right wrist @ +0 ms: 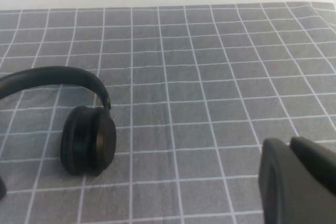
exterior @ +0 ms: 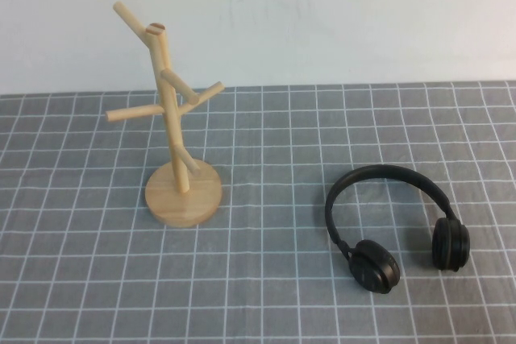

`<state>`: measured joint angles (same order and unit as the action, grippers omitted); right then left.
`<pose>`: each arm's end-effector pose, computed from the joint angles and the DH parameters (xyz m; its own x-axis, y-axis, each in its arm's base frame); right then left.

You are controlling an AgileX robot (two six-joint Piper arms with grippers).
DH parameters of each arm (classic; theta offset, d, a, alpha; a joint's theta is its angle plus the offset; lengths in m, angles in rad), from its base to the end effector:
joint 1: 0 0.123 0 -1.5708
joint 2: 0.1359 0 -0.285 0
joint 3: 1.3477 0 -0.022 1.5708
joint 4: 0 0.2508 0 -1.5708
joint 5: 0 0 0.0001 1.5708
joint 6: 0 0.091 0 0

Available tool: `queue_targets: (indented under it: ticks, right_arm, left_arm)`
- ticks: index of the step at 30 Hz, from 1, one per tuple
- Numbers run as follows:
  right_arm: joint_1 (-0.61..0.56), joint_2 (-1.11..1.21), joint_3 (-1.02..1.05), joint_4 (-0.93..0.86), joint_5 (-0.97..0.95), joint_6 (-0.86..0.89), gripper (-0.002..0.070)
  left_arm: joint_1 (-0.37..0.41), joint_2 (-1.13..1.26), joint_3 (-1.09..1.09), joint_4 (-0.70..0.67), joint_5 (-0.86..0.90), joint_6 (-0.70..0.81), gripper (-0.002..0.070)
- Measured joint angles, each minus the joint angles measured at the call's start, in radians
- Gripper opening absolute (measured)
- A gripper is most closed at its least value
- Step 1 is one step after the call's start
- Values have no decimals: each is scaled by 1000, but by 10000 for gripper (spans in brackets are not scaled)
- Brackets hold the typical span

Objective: Take out the headphones from the headphone stand

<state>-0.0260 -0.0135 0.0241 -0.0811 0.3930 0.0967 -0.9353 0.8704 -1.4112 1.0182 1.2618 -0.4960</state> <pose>0.0519 -0.0042 0.1706 -0.3087 0.0298 -0.9507 0.0622 0.9980 0.0111 0.1108 -0.0259 0.5083 -0.2300 0.2746 -0.9336 0.0183 0.9604 0.2779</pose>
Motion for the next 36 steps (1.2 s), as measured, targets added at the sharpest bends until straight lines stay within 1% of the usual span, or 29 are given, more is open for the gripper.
queue_targets:
  ticks: [5,9,12,17,21,29,32,35,36]
  right_arm:
    - [0,0,0,0,0,0,-8]
    - [0,0,0,0,0,0,-8]
    - [0,0,0,0,0,0,-8]
    - [0,0,0,0,0,0,-8]
    - [0,0,0,0,0,0,-8]
    - [0,0,0,0,0,0,-8]
    - [0,0,0,0,0,0,-8]
    - [0,0,0,0,0,0,-8]
    - [0,0,0,0,0,0,-8]
  left_arm:
    - [0,-224,345,-61,-138,-104,-2]
    - [0,-375,578,-189,-304,-126,-2]
    - [0,-447,711,-286,-394,-130,-2]
    - [0,-491,875,-326,-404,-131,-2]
    - [0,-494,939,-325,-384,-133,-2]
    - [0,-502,954,-283,-313,-133,-3]
    - [6,-553,961,-276,-311,-133,-3]
    - [63,-644,965,-274,-349,-113,-3]
    - [96,-679,965,-280,-377,-94,-3]
